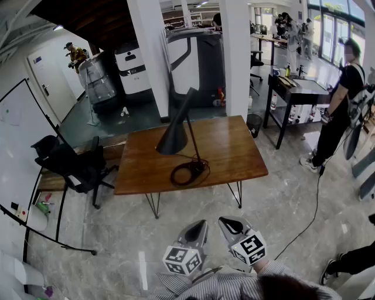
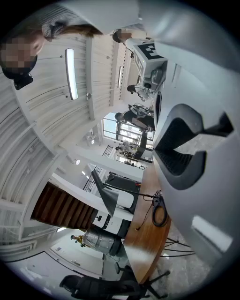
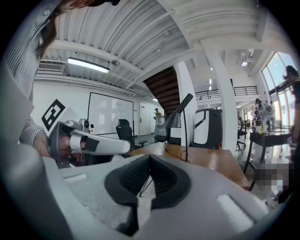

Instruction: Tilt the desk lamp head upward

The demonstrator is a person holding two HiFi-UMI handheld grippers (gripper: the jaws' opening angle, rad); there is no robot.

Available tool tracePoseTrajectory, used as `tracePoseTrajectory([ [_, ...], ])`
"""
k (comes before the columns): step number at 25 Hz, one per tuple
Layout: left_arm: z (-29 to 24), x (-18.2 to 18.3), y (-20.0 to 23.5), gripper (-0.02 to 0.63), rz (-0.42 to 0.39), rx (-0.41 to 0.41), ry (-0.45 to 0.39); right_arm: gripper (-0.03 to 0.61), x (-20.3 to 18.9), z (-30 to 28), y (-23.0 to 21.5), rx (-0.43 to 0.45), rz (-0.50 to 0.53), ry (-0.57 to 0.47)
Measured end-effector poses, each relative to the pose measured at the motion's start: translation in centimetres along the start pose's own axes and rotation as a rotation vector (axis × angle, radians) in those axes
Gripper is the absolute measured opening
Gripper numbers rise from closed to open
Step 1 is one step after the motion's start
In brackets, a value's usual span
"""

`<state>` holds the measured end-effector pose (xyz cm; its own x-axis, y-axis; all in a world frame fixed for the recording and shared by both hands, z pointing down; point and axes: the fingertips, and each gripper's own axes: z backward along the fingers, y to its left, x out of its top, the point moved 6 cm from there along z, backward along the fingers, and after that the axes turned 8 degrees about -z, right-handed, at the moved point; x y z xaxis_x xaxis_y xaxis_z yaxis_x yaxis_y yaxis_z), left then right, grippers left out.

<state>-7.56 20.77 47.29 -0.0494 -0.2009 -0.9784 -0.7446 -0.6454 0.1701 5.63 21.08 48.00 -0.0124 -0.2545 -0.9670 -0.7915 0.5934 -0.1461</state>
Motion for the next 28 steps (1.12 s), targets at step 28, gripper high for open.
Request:
tracePoseTrajectory([
  [28, -4.3, -0.6, 0.9, 0.003, 0.070, 0.045, -0.037, 0.014, -0.1, -0.1, -4.5, 0.048, 0.022, -0.083],
])
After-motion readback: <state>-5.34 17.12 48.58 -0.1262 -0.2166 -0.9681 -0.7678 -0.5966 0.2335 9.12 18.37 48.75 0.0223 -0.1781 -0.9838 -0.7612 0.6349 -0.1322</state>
